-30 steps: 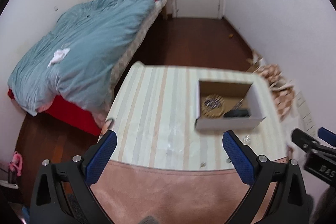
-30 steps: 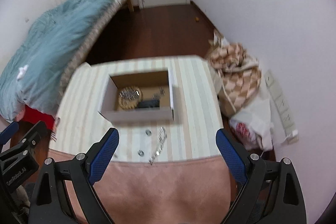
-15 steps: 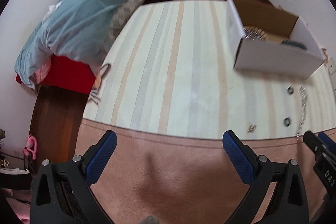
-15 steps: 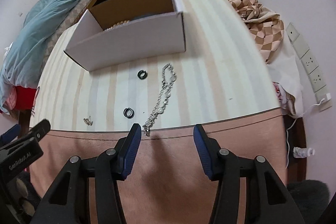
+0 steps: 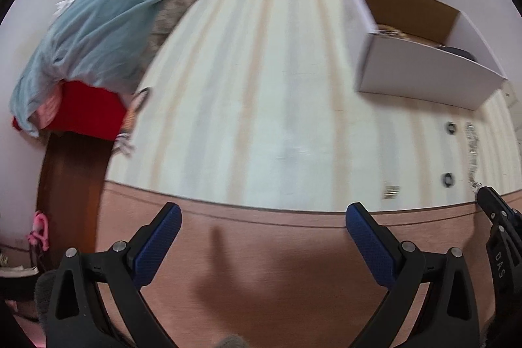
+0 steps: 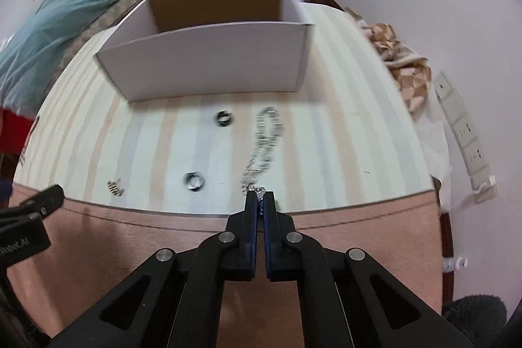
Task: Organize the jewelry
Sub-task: 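Grasp the silver chain necklace with the right gripper, then grasp the small gold charm with the left gripper while the right lifts the necklace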
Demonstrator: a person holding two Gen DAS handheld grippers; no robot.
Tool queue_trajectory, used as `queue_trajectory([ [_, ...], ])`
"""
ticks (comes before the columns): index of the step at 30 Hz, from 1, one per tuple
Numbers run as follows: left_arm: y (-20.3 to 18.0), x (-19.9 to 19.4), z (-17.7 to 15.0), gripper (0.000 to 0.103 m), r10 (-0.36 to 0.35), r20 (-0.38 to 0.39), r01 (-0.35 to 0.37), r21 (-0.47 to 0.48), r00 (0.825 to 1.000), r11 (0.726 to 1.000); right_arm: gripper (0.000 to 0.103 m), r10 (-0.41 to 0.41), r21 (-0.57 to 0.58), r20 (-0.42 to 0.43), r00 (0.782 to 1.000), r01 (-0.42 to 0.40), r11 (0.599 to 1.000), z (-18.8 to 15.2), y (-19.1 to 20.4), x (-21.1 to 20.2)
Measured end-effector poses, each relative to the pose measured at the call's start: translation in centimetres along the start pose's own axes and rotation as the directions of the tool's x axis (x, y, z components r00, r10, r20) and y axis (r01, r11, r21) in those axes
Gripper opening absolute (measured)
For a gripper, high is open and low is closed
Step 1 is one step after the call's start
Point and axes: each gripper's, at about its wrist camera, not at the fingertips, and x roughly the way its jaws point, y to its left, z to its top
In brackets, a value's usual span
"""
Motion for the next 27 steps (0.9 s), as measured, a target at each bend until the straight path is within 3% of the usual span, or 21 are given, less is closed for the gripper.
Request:
queue_trajectory([
  [5, -3.2, 0.2, 0.1, 0.102, -0.131, -0.004, 0.131, 0.018, 0.991, 0.991, 0.003, -0.023, 0.071, 0.009, 1.0, 0.022, 0.997, 0.4, -3.3, -1.1],
  [11, -6.0, 0.3, 0.2, 0.085, -0.16, 0.012, 0.159, 0.052, 0.987, 0.986, 0.003, -0.035, 0.108, -0.007, 0.999, 0.036, 0.993, 0.5, -5.0, -1.0],
  [19, -6.9, 0.7, 0.1, 0.046, -0.178, 0.002, 0.177, 0.061, 0.984, 0.982, 0.003, -0.033, 0.141, -0.01, 0.999, 0.035, 0.989, 0.6, -5.8, -1.0],
  [21, -6.8, 0.7, 0.1, 0.031, -0.18, 0.008, 0.179, 0.067, 0.984, 0.982, 0.003, -0.034, 0.143, -0.007, 0.999, 0.034, 0.989, 0.8, -5.7, -1.1],
  [27, -7.0, 0.3, -0.3, 0.01, -0.195, 0.009, 0.194, 0.064, 0.981, 0.979, 0.003, -0.029, 0.145, -0.003, 1.0, 0.029, 0.989, 0.9, -5.4, -1.2],
])
